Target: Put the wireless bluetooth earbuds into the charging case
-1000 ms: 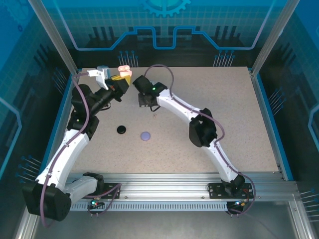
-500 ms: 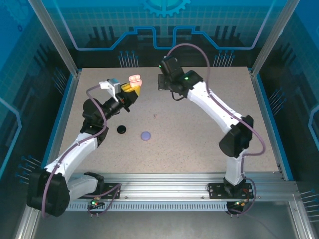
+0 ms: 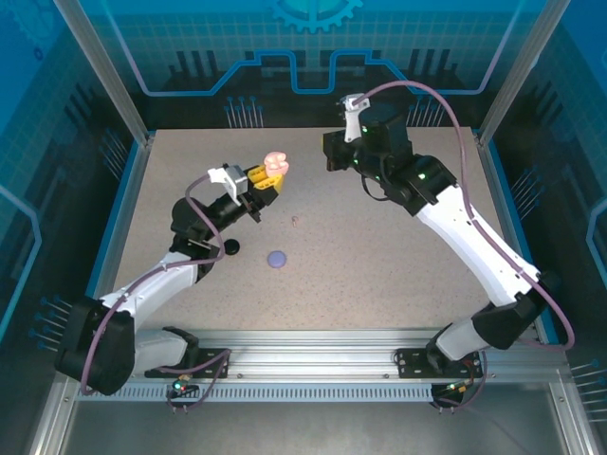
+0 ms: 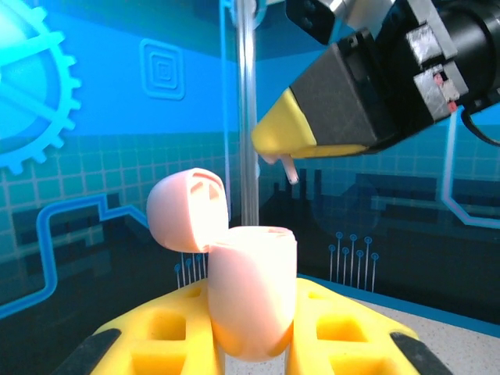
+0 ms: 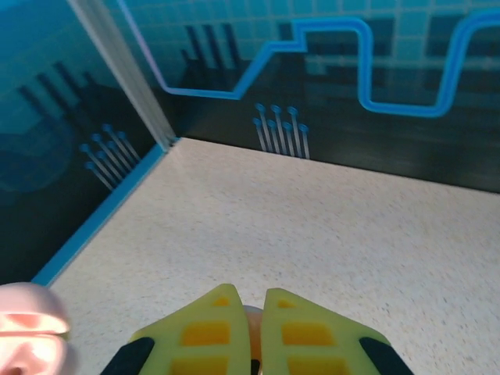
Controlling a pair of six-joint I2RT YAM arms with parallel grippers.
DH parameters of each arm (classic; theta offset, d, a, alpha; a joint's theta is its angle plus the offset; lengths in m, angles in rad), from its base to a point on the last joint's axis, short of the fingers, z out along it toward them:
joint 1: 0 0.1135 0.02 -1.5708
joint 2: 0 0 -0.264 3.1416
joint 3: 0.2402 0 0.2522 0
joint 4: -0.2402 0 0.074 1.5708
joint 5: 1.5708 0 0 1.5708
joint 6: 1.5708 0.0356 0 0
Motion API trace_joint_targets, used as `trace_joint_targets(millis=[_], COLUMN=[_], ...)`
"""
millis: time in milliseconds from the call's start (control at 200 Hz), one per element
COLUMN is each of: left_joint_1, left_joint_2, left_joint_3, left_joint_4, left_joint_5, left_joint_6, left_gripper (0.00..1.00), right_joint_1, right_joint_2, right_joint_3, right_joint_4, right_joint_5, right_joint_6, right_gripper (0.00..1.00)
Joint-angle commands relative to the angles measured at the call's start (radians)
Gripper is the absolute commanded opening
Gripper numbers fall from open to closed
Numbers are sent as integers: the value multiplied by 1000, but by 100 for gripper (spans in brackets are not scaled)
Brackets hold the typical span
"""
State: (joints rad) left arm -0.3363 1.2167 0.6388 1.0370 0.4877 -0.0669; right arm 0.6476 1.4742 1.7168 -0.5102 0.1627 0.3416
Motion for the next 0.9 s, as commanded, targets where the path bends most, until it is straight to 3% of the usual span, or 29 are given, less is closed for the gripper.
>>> trace_joint_targets(millis=[0, 215, 540, 895], left_joint_1=[-23, -56, -67, -67], left_joint_2=[-2, 15, 94, 117], left_joint_3=[20, 45, 50, 55], left_joint_4=[57, 57, 231, 278], left_joint_5=[53, 83, 79, 85], left_joint_6=[88, 142, 81, 49], left_gripper=[0, 0, 0, 0], right_joint_1=[10, 42, 128, 155], right_joint_2=[-52, -108, -127, -130], right_joint_3=[-44, -105, -125, -173], right_joint_4=[114, 183, 214, 255], right_joint_5=[-142, -238, -218, -192], right_joint_6=[-88, -159, -203, -208], right_gripper=[7, 7, 7, 7])
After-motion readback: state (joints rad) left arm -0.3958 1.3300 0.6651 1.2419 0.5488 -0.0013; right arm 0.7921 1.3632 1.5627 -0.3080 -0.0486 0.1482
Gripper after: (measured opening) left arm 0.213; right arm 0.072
